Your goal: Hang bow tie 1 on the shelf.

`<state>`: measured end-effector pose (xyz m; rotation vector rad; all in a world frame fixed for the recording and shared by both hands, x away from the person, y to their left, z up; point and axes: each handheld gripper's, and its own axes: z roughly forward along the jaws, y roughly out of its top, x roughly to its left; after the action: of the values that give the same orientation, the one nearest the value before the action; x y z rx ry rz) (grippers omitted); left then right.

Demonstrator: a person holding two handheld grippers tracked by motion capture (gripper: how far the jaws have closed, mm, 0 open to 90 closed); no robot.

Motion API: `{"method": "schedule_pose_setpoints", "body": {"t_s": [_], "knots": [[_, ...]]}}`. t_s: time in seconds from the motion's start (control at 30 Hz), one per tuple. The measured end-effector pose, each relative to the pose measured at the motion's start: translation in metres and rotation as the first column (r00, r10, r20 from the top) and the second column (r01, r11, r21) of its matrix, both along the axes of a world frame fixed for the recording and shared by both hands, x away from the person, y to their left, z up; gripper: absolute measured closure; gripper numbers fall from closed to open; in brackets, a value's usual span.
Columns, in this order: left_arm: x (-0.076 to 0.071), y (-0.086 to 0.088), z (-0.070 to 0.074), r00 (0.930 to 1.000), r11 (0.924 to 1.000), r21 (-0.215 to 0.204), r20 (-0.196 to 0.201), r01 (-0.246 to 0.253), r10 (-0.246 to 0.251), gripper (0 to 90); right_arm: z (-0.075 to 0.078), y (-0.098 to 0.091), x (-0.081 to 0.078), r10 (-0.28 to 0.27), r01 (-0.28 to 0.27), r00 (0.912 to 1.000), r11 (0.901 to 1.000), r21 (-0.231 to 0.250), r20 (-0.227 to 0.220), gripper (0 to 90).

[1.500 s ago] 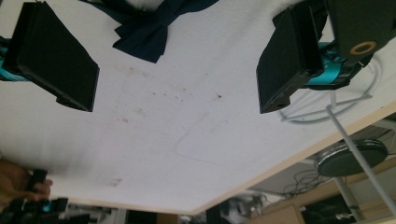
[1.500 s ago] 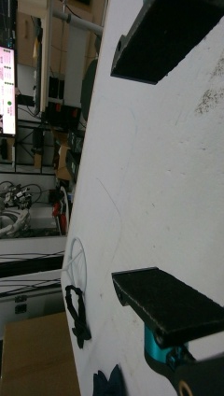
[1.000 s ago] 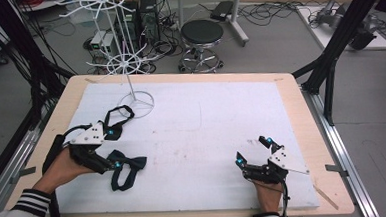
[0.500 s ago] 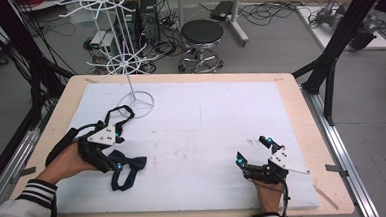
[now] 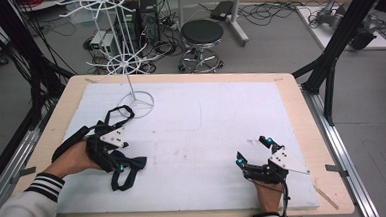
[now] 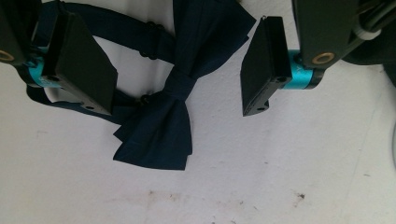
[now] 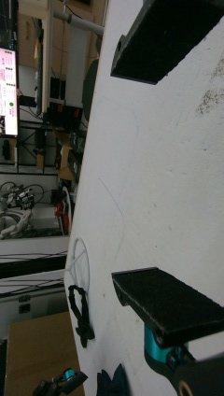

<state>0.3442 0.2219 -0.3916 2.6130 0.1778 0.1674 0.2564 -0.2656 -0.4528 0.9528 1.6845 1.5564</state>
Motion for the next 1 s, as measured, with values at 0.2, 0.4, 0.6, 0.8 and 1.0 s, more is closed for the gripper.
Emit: {"method": "schedule_pose_setpoints", "body": {"t_s": [0.2,0.4,0.6,0.8,1.0], "knots": [[0.003,-0.002,-0.006,0.9998,0.9994,0.034,-0.022,0.004,-0.004,33.7,0.000,0.000,0.000,-0.002,0.002,1.0000,1.0000,0.003,-0.001,3.0],[0.004,-0.003,-0.010,0.9993,0.9981,0.060,-0.036,0.013,-0.011,39.9,0.000,0.000,0.000,-0.001,0.001,1.0000,1.0000,0.003,-0.003,2.9],[0.006,-0.003,-0.012,0.9989,0.9963,0.084,-0.044,0.021,-0.017,46.4,0.000,0.000,0.000,-0.001,0.001,1.0000,1.0000,0.002,-0.003,3.0],[0.007,-0.005,-0.015,0.9979,0.9956,0.090,-0.062,0.027,-0.021,51.1,0.000,0.000,0.000,-0.003,0.003,1.0000,1.0000,0.003,-0.001,3.0],[0.007,-0.006,-0.017,0.9973,0.9949,0.099,-0.072,0.021,-0.014,59.4,0.000,0.000,0.000,-0.004,0.004,1.0000,1.0000,0.004,-0.004,2.9]]}}
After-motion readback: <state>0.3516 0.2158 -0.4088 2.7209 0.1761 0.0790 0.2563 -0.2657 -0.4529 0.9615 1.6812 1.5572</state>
